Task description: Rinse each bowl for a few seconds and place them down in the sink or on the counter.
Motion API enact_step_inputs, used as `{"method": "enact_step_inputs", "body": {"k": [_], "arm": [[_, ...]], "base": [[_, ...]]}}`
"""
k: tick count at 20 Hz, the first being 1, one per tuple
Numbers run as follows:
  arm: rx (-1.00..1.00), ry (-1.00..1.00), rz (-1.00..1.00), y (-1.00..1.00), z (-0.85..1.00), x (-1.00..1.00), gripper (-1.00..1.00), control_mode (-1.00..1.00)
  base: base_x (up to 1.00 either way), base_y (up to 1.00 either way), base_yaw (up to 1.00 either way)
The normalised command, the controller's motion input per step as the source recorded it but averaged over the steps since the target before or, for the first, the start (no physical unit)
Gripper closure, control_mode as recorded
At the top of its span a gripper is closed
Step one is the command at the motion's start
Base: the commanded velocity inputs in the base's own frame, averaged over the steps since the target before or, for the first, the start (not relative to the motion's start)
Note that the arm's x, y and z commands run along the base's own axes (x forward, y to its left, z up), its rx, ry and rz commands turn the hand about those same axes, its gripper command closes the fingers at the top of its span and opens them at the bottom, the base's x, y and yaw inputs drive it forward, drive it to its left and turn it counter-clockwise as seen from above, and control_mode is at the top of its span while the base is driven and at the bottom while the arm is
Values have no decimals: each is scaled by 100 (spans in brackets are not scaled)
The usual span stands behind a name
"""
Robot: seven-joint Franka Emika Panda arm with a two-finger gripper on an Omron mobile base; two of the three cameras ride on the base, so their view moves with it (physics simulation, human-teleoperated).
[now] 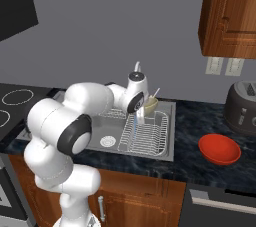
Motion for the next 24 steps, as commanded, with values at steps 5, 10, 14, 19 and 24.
{"method": "enact_step_inputs", "body": {"k": [5, 10, 14, 19, 24], "arm": [[3, 0, 0, -6, 0, -18, 100, -100], [3, 1, 0, -4, 0, -23, 100, -100], [2, 1, 0, -3, 0, -21, 100, -100], [1, 2, 0, -1, -5, -16, 100, -100], [0, 4, 0, 0, -8, -3, 100, -100]], "base": [[0, 0, 0], [0, 0, 0], [0, 0, 0], [0, 0, 0], [0, 0, 0]]}}
